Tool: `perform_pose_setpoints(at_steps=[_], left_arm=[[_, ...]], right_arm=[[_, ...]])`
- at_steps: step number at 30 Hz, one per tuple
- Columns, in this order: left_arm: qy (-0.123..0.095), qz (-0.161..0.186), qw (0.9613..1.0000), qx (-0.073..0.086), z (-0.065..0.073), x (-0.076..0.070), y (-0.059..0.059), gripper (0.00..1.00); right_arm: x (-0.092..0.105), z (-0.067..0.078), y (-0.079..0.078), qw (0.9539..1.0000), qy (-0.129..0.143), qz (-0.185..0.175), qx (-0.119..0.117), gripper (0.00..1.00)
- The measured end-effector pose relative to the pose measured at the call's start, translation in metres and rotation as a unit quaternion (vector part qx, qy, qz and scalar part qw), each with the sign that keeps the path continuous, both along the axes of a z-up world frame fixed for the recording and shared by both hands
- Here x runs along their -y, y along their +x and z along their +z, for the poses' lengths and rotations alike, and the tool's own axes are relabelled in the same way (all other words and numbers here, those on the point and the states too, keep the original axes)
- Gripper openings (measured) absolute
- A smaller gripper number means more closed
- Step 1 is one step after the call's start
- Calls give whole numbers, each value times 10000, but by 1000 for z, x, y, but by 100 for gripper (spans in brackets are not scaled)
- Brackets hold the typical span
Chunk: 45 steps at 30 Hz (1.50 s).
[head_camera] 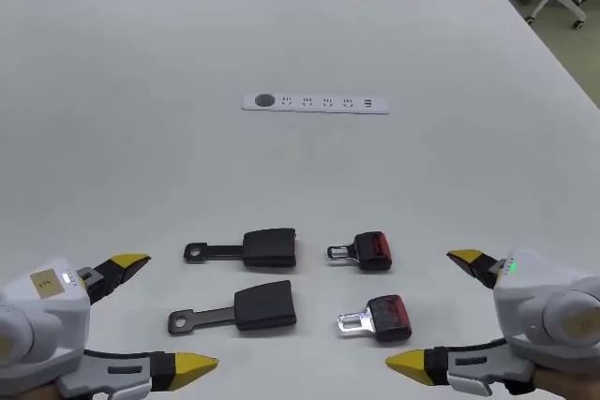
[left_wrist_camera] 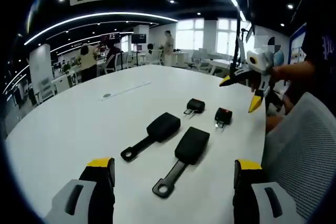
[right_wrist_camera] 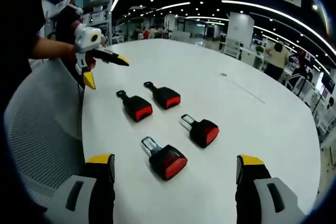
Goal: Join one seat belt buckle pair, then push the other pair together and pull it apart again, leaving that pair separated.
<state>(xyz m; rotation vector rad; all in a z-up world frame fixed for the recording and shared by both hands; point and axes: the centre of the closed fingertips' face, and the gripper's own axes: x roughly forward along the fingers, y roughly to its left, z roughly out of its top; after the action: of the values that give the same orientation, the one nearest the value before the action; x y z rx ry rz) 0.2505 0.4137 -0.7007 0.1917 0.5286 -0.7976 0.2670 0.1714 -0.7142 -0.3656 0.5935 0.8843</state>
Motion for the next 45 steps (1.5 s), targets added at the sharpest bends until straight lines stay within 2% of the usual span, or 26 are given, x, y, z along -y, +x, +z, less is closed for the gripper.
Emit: perform_pose_setpoints(at_steps=[16,26,37,45], left_arm=[[35,5,10000,-8,-1,-3,2,96],[201,-132,9997,-105,-6,-4,6,92],[409,-455,9979,-208,-10,11,12,87],[560,-893,9935,-436,-19,24,12,81]], right_arm=[[4,-1,2,10000,-58,1,3,98],[6,1,4,9997,-134,197,65,93],[8,-9,6,9969,-444,655,4,86],[5,-14,6,9925,-606,1065,-33,78]])
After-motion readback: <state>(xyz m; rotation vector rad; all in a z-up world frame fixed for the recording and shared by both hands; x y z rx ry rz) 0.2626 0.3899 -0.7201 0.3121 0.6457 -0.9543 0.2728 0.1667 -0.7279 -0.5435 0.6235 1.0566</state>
